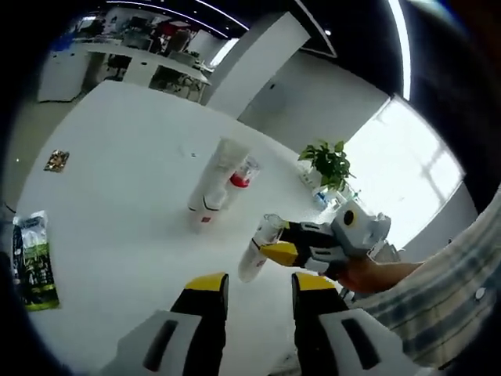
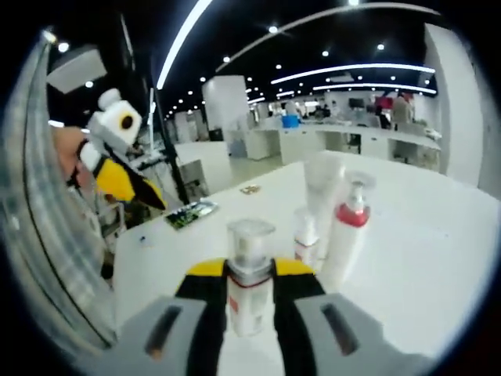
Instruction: Arrange the skincare products in the storage area until every visible bottle or jar stands upright without overlapping.
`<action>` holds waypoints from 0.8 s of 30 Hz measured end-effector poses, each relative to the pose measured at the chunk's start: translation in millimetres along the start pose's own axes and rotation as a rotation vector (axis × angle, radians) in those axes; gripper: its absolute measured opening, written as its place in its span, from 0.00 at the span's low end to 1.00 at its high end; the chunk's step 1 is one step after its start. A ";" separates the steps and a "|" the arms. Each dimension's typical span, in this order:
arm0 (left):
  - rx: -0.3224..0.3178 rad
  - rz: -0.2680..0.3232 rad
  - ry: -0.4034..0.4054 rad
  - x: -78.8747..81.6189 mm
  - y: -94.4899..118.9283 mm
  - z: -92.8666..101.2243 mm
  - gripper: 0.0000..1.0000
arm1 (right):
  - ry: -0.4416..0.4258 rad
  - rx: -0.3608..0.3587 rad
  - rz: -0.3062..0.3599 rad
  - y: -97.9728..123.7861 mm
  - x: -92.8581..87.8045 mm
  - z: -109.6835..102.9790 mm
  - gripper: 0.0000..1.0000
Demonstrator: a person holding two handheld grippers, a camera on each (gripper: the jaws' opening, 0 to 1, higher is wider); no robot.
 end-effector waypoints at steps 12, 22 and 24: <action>0.013 -0.081 -0.065 -6.3 -23.0 11.0 0.36 | 0.024 0.007 -0.025 -0.6 -21.0 -13.6 0.19; 0.028 -0.097 -0.059 -19.1 -12.7 7.1 0.36 | 0.043 -0.004 -0.050 -4.4 -41.8 -18.0 0.19; 0.034 -0.091 -0.051 -19.9 -10.7 5.4 0.36 | 0.047 -0.009 -0.053 -4.7 -44.6 -17.9 0.19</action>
Point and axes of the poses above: the point that each gripper's makers call its tool centre point, and the gripper's own axes: y roughly backward along the fingers, z roughly to its right, x roughly out of its top, the point moved 8 cm from there along y, roughly backward along the fingers, and after that the axes turned 6 degrees about x, right-handed, at the moved point
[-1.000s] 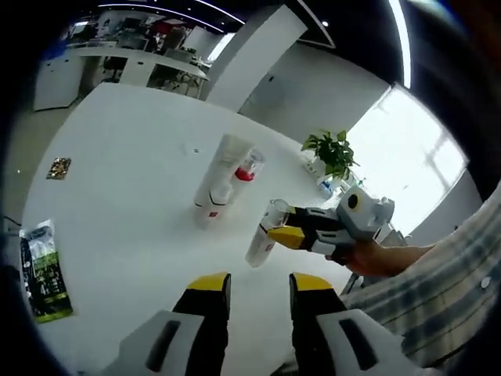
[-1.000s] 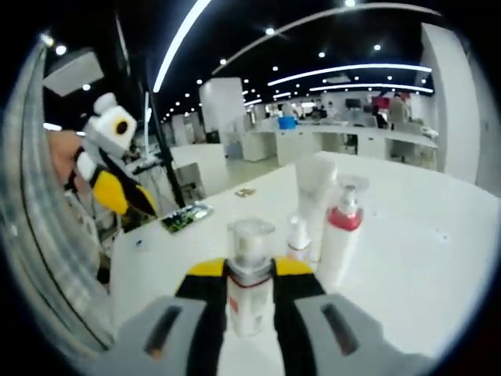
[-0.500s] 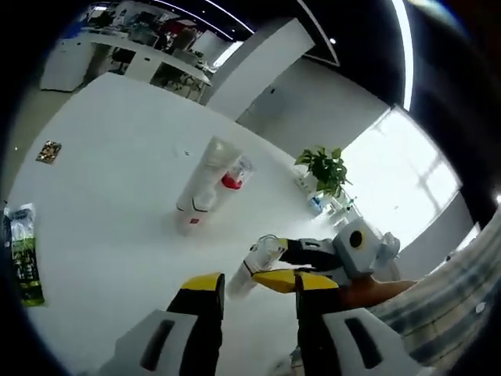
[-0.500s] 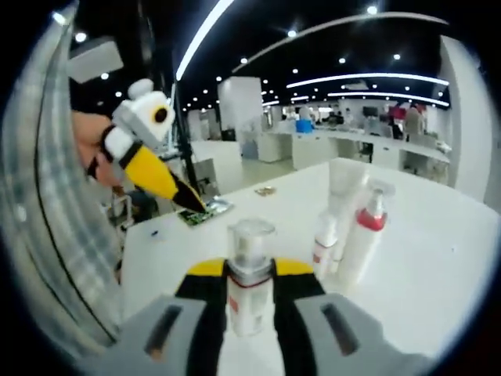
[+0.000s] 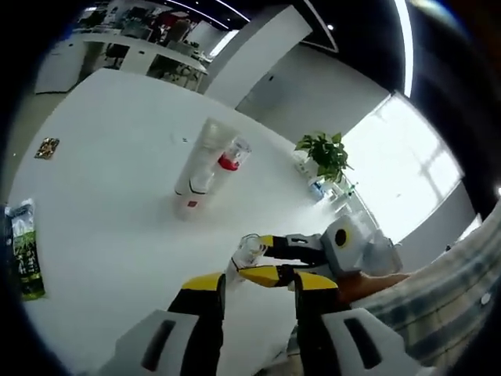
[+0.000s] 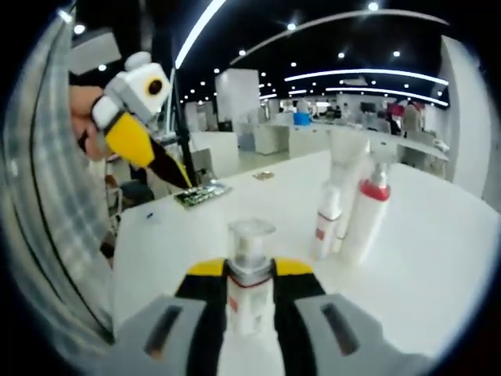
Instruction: Arrange the skincare products in the storage area until every visible bottle or jar stands upright without overlapping.
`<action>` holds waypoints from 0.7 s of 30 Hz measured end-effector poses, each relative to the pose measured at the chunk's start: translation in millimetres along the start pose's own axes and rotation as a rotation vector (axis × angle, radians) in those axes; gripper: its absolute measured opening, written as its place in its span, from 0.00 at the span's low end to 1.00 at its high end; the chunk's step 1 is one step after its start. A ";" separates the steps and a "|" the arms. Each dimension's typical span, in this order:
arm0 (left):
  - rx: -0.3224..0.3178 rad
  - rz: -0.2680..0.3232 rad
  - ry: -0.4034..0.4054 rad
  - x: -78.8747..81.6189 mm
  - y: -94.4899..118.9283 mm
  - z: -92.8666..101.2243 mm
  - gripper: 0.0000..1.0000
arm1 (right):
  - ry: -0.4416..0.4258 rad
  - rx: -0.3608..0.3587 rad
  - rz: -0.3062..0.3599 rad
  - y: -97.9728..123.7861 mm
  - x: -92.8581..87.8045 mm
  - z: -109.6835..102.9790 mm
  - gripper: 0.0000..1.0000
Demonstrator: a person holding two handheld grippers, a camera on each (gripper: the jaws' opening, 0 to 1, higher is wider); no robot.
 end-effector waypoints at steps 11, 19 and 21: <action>0.017 -0.008 0.015 -12.9 3.3 -1.1 0.35 | 0.035 -0.030 -0.017 -0.2 -10.1 0.0 0.19; 0.001 0.016 0.023 -9.9 4.1 0.6 0.35 | 0.010 -0.050 0.012 0.7 -12.7 0.9 0.19; -0.011 0.039 0.046 -8.0 4.4 2.5 0.36 | 0.018 -0.052 -0.008 1.0 -17.0 -0.5 0.19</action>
Point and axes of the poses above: the point that each gripper's makers call its tool centre point, and the gripper's own axes: y roughly backward along the fingers, z roughly to its right, x roughly out of its top, the point moved 8 cm from there along y, roughly backward along the fingers, and after that the axes turned 6 degrees about x, right-handed, at the moved point
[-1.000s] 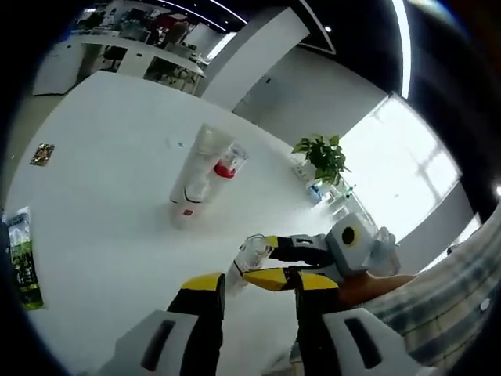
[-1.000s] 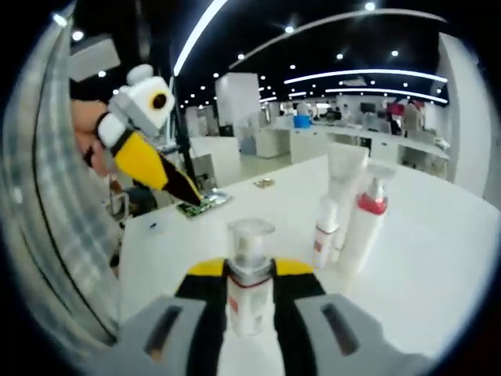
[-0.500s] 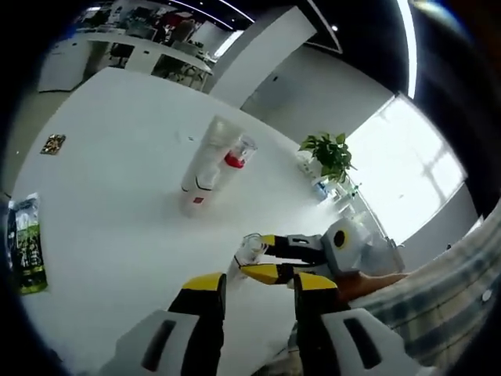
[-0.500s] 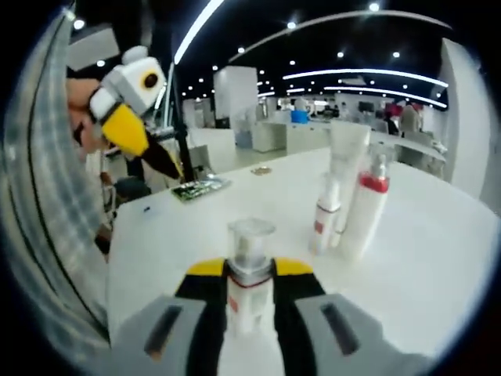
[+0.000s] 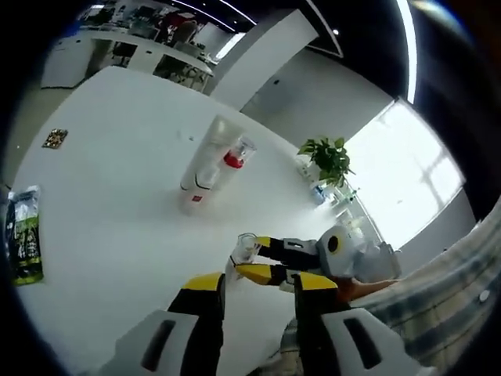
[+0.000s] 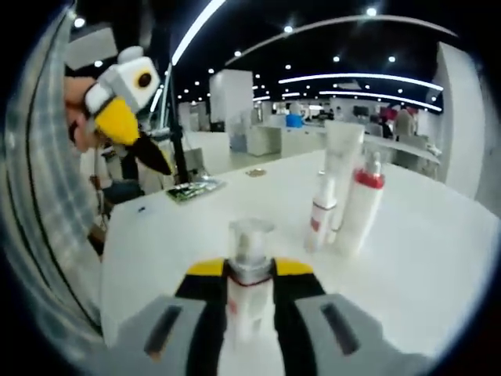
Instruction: Arrange the skincare products in the storage area until every visible bottle or jar stands upright without overlapping.
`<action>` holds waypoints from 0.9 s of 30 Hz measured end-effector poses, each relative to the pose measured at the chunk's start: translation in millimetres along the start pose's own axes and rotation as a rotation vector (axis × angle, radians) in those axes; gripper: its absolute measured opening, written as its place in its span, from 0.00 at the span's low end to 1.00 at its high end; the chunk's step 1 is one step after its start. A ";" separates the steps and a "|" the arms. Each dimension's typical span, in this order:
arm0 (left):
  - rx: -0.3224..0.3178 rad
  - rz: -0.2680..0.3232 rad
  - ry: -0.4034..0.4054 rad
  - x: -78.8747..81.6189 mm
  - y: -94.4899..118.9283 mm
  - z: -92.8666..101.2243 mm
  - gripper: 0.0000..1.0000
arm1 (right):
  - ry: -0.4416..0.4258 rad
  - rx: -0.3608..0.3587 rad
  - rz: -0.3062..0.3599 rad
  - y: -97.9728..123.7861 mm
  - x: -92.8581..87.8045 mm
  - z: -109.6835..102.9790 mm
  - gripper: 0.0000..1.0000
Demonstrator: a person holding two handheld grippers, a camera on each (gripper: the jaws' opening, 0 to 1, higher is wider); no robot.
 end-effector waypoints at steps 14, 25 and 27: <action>0.003 -0.016 0.000 -8.0 -0.7 0.9 0.35 | -0.014 -0.022 -0.013 10.5 -5.2 2.8 0.19; 0.008 -0.019 0.009 -15.5 -0.4 1.7 0.35 | -0.044 -0.039 -0.003 18.0 -7.3 4.7 0.19; 0.004 -0.021 0.014 -17.9 -1.2 1.9 0.35 | -0.058 -0.031 0.007 18.5 -5.9 3.9 0.19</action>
Point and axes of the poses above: the point that each gripper's makers call its tool centre point, and the gripper's own axes: y roughly backward along the fingers, z roughly to its right, x roughly out of its top, the point moved 8 cm from there along y, roughly backward along the fingers, and after that the axes turned 6 degrees about x, right-handed, at the moved point
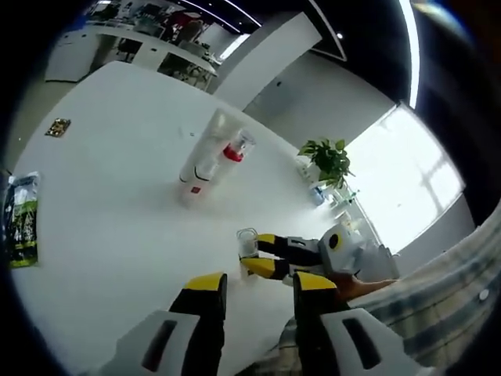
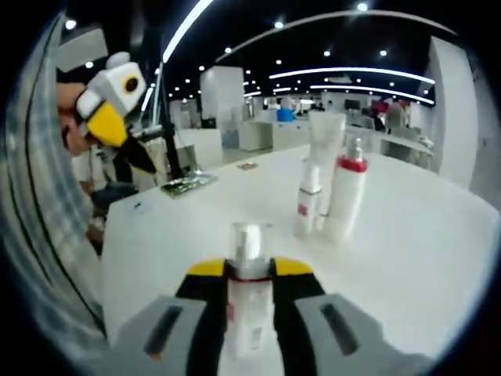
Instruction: Arrange the skincare products in the storage area until every visible bottle or jar stands upright without overlapping.
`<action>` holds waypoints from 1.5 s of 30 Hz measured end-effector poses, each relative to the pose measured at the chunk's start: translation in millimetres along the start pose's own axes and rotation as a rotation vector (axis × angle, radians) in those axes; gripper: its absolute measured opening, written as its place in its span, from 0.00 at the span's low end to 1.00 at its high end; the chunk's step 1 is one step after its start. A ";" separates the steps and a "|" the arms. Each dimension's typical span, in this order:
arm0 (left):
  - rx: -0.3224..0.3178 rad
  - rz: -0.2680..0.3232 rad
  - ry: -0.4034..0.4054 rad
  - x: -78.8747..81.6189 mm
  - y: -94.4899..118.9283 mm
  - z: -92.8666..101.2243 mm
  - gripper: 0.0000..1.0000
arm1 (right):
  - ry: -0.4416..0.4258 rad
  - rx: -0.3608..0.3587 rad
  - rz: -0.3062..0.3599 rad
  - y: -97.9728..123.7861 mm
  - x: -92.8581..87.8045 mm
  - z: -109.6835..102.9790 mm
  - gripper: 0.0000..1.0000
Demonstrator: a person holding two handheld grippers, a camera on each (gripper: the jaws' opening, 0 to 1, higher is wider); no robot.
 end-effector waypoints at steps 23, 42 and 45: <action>-0.057 0.003 -0.013 1.0 -16.0 8.4 0.38 | 0.091 0.265 0.100 -7.6 38.3 -52.4 0.19; -0.046 -0.027 -0.136 0.8 -18.2 10.2 0.15 | 0.113 0.299 0.064 -14.2 36.4 -67.6 0.18; -0.037 -0.028 -0.143 0.1 -17.6 8.6 0.16 | 0.112 0.282 0.050 -14.9 35.4 -65.8 0.18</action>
Point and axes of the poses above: the point that each gripper's makers call its tool centre point, and the gripper's own axes: y roughly backward along the fingers, z roughly to its right, x roughly out of its top, the point moved 8 cm from there along y, roughly backward along the fingers, and after that the axes turned 6 degrees about x, right-handed, at the moved point
